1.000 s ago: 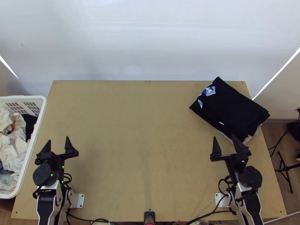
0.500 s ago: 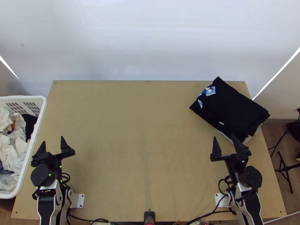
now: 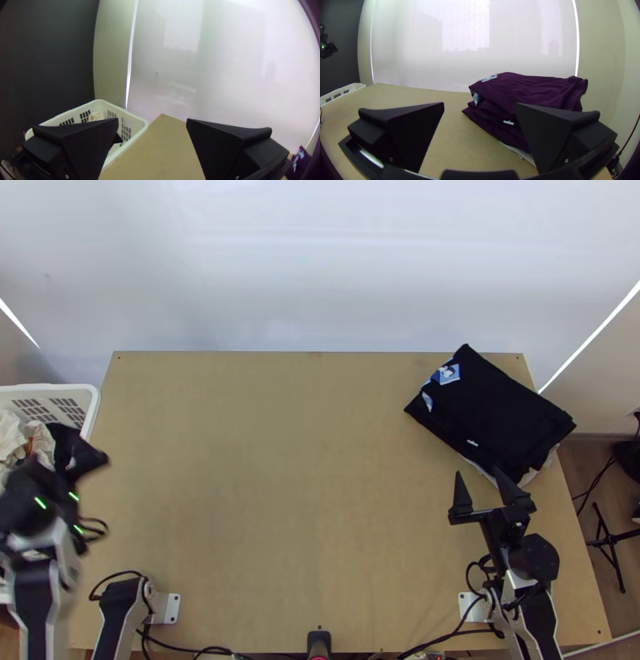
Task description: Fold the t-shirt
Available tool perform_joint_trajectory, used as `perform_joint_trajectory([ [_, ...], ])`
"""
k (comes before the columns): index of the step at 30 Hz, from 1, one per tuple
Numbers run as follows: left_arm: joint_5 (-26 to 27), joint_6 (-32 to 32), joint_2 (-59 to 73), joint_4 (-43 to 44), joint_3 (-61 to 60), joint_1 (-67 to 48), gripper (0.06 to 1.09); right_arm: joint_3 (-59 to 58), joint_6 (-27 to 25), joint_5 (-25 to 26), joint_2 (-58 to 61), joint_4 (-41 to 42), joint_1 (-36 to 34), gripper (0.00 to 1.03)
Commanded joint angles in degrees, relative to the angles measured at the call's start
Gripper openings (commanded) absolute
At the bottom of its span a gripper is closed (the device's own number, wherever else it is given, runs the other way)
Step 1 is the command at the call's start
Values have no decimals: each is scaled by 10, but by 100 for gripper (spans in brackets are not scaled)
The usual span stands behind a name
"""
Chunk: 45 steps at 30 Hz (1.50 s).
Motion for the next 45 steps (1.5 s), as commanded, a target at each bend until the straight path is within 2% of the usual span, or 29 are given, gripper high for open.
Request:
perform_joint_trajectory([
  [1,-10,-80,257,-176,300,125,105,0,0,0,0,0,0,98],
  [5,-3,-86,391,-240,408,219,105,0,0,0,0,0,0,98],
  [12,4,4,621,-280,522,336,105,1,-1,0,0,-1,0,98],
  [16,8,53,719,-226,538,375,104,0,0,0,0,0,0,98],
  [18,43,91,762,-191,539,387,104,0,0,0,0,0,0,98],
  [21,50,163,830,-121,536,395,104,0,0,0,0,-1,0,98],
  [25,54,191,915,-63,552,408,104,0,0,0,0,0,0,98],
  [35,53,309,1054,123,558,440,103,0,0,0,0,-1,0,98],
  [45,40,340,1148,138,616,446,103,0,0,0,0,0,0,98],
])
